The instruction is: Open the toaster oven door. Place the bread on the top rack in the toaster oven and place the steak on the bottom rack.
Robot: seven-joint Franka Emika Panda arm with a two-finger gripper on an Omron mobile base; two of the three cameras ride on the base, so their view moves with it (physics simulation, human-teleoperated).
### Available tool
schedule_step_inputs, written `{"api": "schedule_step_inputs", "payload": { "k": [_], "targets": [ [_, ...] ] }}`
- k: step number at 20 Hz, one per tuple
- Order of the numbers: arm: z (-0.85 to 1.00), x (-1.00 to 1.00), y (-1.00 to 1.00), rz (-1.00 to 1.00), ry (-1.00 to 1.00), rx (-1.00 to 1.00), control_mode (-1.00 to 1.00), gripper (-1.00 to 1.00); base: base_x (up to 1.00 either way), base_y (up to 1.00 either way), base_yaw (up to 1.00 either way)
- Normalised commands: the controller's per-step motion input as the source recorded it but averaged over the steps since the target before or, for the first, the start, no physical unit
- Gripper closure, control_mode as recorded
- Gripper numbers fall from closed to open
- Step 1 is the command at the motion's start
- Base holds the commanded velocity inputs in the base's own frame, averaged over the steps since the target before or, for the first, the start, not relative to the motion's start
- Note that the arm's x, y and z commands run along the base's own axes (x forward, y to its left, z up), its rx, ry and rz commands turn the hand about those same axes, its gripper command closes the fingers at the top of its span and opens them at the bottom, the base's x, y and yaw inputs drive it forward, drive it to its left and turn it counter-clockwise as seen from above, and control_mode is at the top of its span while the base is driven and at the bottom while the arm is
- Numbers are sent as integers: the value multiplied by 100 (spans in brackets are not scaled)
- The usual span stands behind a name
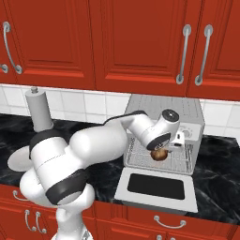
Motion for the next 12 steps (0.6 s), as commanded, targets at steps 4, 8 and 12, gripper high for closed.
{"api": "schedule_step_inputs", "payload": {
  "k": [4,8,12],
  "targets": [
    [-74,-50,-45,0,-7,0,-100,100,0,0,0],
    [-84,-58,-35,0,-6,-1,-100,100,0,0,0],
    [-67,-65,-34,0,-1,-3,-100,100,0,0,0]
  ]
}}
